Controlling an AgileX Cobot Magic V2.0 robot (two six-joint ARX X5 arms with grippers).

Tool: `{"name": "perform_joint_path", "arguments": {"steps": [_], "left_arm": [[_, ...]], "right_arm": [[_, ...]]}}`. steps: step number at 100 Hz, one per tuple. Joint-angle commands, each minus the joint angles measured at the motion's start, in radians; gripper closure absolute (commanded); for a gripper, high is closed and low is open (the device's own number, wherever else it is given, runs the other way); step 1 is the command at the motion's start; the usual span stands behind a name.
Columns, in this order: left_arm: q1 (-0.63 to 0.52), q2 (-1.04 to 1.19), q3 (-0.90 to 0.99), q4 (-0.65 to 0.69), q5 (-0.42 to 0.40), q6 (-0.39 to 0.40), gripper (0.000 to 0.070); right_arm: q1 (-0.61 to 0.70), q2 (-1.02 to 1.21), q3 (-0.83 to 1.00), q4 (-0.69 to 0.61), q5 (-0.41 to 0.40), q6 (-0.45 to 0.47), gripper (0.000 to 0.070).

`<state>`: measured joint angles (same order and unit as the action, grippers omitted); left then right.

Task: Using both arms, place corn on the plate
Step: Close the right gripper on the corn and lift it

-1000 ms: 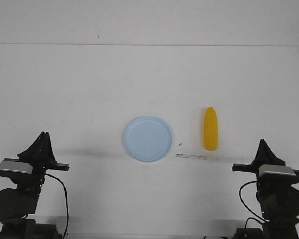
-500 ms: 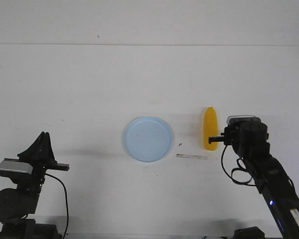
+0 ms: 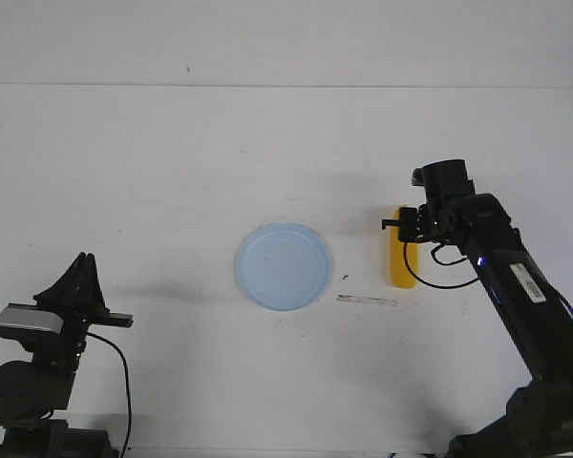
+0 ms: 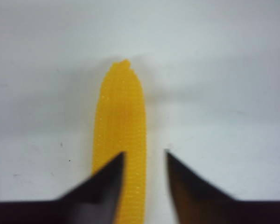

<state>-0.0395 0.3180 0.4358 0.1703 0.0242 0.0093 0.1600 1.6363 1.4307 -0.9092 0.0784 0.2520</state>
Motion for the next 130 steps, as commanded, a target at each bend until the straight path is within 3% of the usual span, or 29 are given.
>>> {"name": "perform_joint_path", "arguments": {"steps": [1, 14, 62, 68, 76, 83, 109, 130], "left_arm": [[0.0, -0.001, 0.004, 0.01, -0.002, 0.008, 0.0659], [0.0, -0.001, 0.004, 0.01, -0.002, 0.008, 0.0659], [0.0, -0.001, 0.004, 0.01, -0.002, 0.008, 0.0659], [0.0, -0.001, 0.004, 0.01, -0.002, 0.008, 0.0659], [0.0, -0.001, 0.004, 0.01, -0.002, 0.008, 0.0659], [0.0, -0.001, 0.004, 0.01, -0.002, 0.008, 0.0659], [0.0, -0.001, 0.004, 0.01, -0.002, 0.008, 0.0659], [0.0, -0.001, 0.004, 0.01, -0.002, 0.008, 0.0659]], "right_arm": [[0.011, 0.046, 0.048, -0.012, 0.0, 0.021, 0.0159], [0.011, 0.103, 0.063, -0.011, -0.002, 0.056, 0.009], [0.017, 0.237, 0.061, -0.017, -0.026, 0.06, 0.0097], [0.018, 0.246, 0.061, -0.017, -0.027, 0.058, 0.0161], [0.021, 0.25, 0.061, -0.017, -0.027, 0.058, 0.0326], [0.021, 0.25, 0.061, -0.016, -0.027, 0.055, 0.0392], [0.025, 0.247, 0.079, -0.023, -0.026, 0.054, 0.0407], [0.064, 0.229, 0.215, -0.102, -0.027, 0.054, 0.0407]]}}
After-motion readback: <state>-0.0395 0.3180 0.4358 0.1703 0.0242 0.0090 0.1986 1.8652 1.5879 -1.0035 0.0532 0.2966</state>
